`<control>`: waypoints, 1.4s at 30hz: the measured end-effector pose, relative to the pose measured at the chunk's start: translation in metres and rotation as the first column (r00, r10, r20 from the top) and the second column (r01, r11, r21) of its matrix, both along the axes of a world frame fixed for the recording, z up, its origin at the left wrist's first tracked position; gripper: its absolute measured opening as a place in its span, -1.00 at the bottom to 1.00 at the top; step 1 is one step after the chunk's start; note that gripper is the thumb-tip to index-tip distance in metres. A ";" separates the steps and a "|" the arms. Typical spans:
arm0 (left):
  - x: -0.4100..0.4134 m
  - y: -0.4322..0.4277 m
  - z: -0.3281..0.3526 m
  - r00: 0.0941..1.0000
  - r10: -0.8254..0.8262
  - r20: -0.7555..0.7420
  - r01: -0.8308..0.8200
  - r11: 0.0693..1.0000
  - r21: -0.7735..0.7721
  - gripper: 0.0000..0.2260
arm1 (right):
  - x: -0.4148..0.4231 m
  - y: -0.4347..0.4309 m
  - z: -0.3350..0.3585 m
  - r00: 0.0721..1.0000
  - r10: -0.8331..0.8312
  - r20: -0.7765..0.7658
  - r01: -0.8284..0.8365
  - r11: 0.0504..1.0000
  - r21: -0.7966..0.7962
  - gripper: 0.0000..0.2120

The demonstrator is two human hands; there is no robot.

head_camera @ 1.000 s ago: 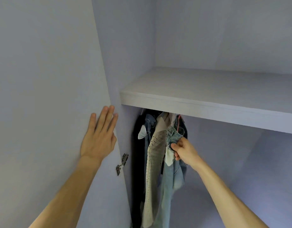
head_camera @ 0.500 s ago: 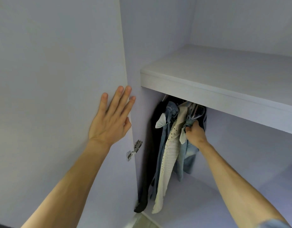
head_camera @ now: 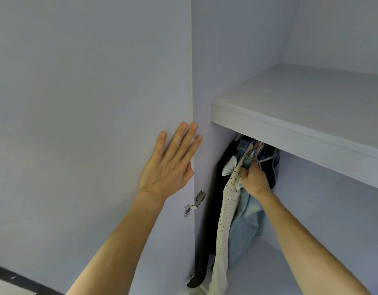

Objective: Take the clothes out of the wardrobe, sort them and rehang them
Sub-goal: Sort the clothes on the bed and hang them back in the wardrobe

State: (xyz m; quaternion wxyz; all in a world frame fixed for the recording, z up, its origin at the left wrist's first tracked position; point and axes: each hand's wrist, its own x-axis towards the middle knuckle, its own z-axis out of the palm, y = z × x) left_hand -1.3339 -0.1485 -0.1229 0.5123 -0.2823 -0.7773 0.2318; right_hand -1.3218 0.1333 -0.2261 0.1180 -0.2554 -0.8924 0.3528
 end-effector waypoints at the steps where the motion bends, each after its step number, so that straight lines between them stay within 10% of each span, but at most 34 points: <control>1: 0.001 0.000 0.000 1.000 0.004 0.006 -0.004 1.000 0.002 -0.39 | 0.003 -0.002 -0.005 1.000 -0.007 -0.030 0.007 1.000 -0.026 -0.74; 14: 0.064 -0.068 -0.076 0.899 0.078 0.431 -0.102 0.994 0.034 -0.23 | 0.112 -0.078 -0.015 0.947 0.311 0.079 -0.312 0.950 0.006 -0.51; 21: 0.185 -0.171 -0.155 0.540 0.141 0.830 -0.428 0.895 0.127 -0.23 | 0.180 -0.200 -0.027 0.723 0.684 0.100 -0.691 0.715 0.107 -0.70; 30: 0.432 -0.352 -0.216 0.029 -0.030 0.999 -0.977 0.210 0.034 -0.55 | 0.278 -0.393 -0.066 0.249 0.956 0.153 -0.959 0.221 0.177 -0.68; 42: 0.730 -0.433 -0.223 -0.015 -0.037 0.999 -0.879 -0.477 -0.030 -0.49 | 0.456 -0.609 -0.057 -0.429 0.860 0.276 -0.862 -0.482 0.161 -0.63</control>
